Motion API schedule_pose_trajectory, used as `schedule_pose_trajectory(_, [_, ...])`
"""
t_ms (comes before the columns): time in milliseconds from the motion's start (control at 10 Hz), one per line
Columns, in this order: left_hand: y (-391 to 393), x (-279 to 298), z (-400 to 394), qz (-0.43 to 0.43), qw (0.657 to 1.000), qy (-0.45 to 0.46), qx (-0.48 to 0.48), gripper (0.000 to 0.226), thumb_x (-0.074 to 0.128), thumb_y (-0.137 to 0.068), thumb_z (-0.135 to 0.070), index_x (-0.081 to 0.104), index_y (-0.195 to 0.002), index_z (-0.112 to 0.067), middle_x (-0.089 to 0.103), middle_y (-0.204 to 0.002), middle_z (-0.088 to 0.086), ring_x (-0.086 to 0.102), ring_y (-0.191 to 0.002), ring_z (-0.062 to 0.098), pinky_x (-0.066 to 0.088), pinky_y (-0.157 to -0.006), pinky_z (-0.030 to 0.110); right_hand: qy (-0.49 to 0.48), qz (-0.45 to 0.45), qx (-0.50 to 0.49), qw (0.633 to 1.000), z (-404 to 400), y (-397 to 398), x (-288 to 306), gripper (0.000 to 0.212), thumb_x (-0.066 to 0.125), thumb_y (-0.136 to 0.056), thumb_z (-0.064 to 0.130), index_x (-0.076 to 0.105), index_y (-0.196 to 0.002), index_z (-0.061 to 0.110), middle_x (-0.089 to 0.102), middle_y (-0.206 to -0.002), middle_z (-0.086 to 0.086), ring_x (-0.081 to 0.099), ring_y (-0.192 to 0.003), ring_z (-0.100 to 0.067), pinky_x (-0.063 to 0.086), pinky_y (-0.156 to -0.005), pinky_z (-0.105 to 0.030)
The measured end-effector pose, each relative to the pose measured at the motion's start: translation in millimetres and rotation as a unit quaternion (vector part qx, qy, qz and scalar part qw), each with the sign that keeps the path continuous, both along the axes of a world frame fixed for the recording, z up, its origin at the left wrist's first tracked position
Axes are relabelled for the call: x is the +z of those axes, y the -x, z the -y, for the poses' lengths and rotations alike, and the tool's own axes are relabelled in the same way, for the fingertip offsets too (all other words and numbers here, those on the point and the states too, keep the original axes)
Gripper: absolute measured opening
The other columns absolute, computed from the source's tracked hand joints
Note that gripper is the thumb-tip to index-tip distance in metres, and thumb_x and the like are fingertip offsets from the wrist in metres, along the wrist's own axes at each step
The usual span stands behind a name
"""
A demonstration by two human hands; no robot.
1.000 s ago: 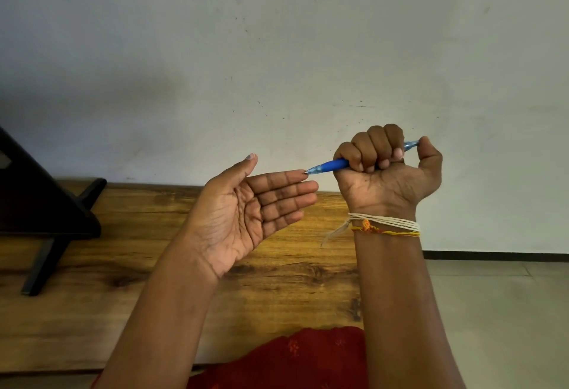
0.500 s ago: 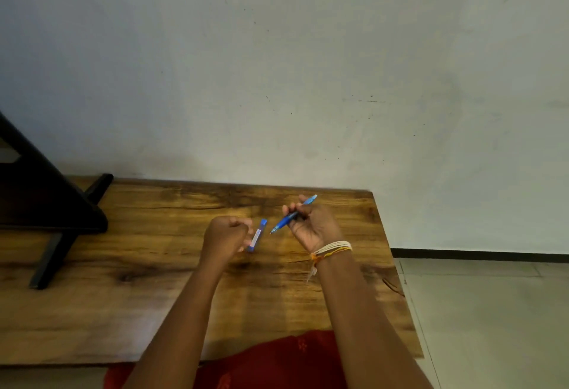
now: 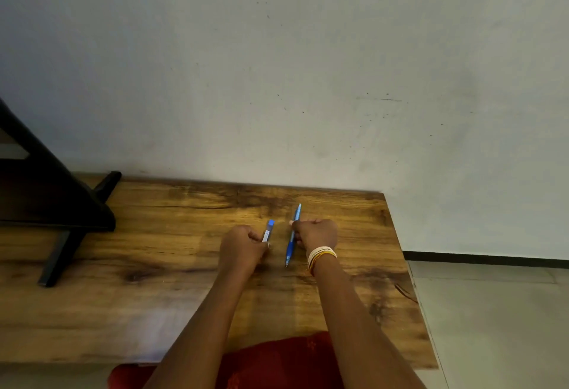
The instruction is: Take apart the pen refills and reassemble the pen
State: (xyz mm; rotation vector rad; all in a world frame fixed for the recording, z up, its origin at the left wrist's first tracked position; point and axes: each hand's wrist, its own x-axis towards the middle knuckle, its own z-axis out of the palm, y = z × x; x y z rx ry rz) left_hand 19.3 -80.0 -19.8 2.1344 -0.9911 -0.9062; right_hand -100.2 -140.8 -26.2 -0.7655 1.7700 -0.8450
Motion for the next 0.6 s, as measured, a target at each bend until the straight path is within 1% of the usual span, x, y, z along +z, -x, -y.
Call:
schedule_pose_trajectory(100, [2.6, -3.8, 0.7, 0.016, 1.000, 0.006, 0.003, 0.018, 0.079, -0.070, -0.016, 0.063, -0.068, -0.024, 0.070, -0.075, 0.001, 0.066, -0.069, 0.016, 0.056, -0.065, 0.030, 0.013, -0.040, 0.020, 0.999, -2.0, -0.9, -2.2, 0.017, 0.084, -0.065, 0.016, 0.069, -0.064, 0.008, 0.073, -0.073, -0.013, 0.072, -0.072, -0.030, 0.061, -0.075, -0.045])
schedule_pose_trajectory(200, [3.1, -7.7, -0.5, 0.000, 1.000, 0.018, 0.015, 0.021, 0.079, -0.070, -0.016, 0.061, -0.066, -0.026, 0.070, -0.075, 0.001, 0.065, -0.069, 0.014, 0.050, -0.061, 0.025, 0.011, -0.053, 0.040, 0.998, -2.3, -1.9, -4.1, 0.016, 0.084, -0.067, 0.017, 0.072, -0.070, 0.006, 0.074, -0.077, -0.013, 0.073, -0.075, -0.030, 0.060, -0.077, -0.045])
schedule_pose_trajectory(300, [3.5, -10.2, -2.9, -0.032, 0.998, 0.028, 0.041, 0.015, 0.080, -0.069, -0.018, 0.065, -0.070, -0.021, 0.068, -0.070, -0.001, 0.064, -0.065, 0.011, 0.047, -0.057, 0.023, 0.021, -0.074, 0.055, 0.995, -3.5, -2.5, -5.4, 0.015, 0.083, -0.070, 0.018, 0.072, -0.070, 0.008, 0.074, -0.076, -0.012, 0.073, -0.075, -0.028, 0.060, -0.077, -0.044])
schedule_pose_trajectory(400, [6.6, -9.8, -6.7, -0.030, 0.997, 0.044, 0.047, 0.013, 0.077, -0.073, -0.023, 0.065, -0.073, -0.019, 0.066, -0.067, -0.003, 0.060, -0.061, 0.008, 0.040, -0.051, 0.020, 0.029, -0.063, 0.064, 0.996, -7.0, -1.3, -4.4, 0.015, 0.081, -0.073, 0.020, 0.073, -0.072, 0.008, 0.075, -0.078, -0.012, 0.072, -0.079, -0.028, 0.059, -0.080, -0.044])
schedule_pose_trajectory(500, [7.1, -7.3, -10.2, -0.033, 0.998, 0.038, 0.031, 0.009, 0.071, -0.080, -0.026, 0.067, -0.077, -0.018, 0.067, -0.072, -0.003, 0.058, -0.062, 0.006, 0.038, -0.050, 0.018, 0.050, -0.071, 0.073, 0.994, -14.9, 0.2, -1.0, 0.013, 0.072, -0.082, 0.021, 0.074, -0.078, 0.009, 0.075, -0.082, -0.012, 0.072, -0.081, -0.026, 0.059, -0.081, -0.041])
schedule_pose_trajectory(600, [3.3, 4.4, -10.2, -0.051, 0.999, 0.017, 0.007, 0.011, 0.062, -0.087, -0.024, 0.069, -0.086, -0.015, 0.066, -0.079, 0.000, 0.059, -0.069, 0.010, 0.041, -0.055, 0.021, 0.077, -0.103, 0.091, 0.988, -31.2, -2.3, 5.4, 0.017, 0.058, -0.092, 0.017, 0.073, -0.095, 0.008, 0.074, -0.093, -0.010, 0.068, -0.087, -0.022, 0.051, -0.074, -0.026])
